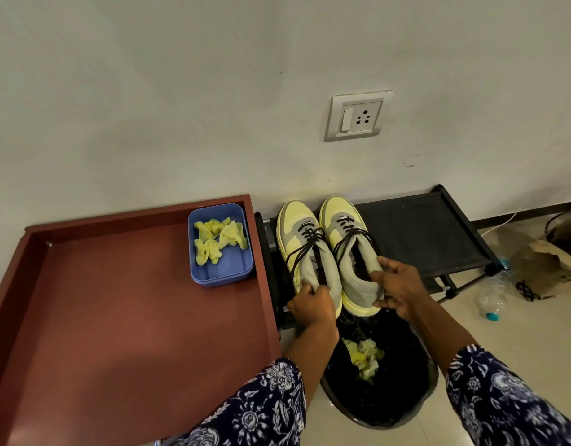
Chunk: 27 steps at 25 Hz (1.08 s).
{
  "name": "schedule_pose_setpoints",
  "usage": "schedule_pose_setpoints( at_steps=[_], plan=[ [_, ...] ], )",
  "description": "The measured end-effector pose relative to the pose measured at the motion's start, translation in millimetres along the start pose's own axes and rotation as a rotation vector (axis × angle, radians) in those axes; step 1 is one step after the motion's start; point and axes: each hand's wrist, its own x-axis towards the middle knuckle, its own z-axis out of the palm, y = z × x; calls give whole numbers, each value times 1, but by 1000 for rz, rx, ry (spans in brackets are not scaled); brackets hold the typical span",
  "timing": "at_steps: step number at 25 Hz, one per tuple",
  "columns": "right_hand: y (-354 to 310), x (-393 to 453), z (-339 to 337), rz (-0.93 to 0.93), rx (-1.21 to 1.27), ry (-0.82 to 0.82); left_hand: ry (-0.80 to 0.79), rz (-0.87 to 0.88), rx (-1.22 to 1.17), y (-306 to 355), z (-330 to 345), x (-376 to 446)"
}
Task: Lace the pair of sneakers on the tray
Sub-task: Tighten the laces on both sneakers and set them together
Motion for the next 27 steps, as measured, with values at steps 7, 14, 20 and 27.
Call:
schedule_pose_setpoints(
  at_steps=[7, 14, 20, 27],
  plan=[
    [12, 10, 4, 26, -13, -5, 1, 1, -6, -1, -5, 6],
    [15, 15, 5, 44, -48, -17, -26, 2, 127, -1, -7, 7],
    [21, 11, 13, 17, -24, 49, -92, 11, 215, 8, -15, -3],
    [33, -6, 24, -87, -5, 246, -187, -40, 116, 15, -24, -11]
  ],
)
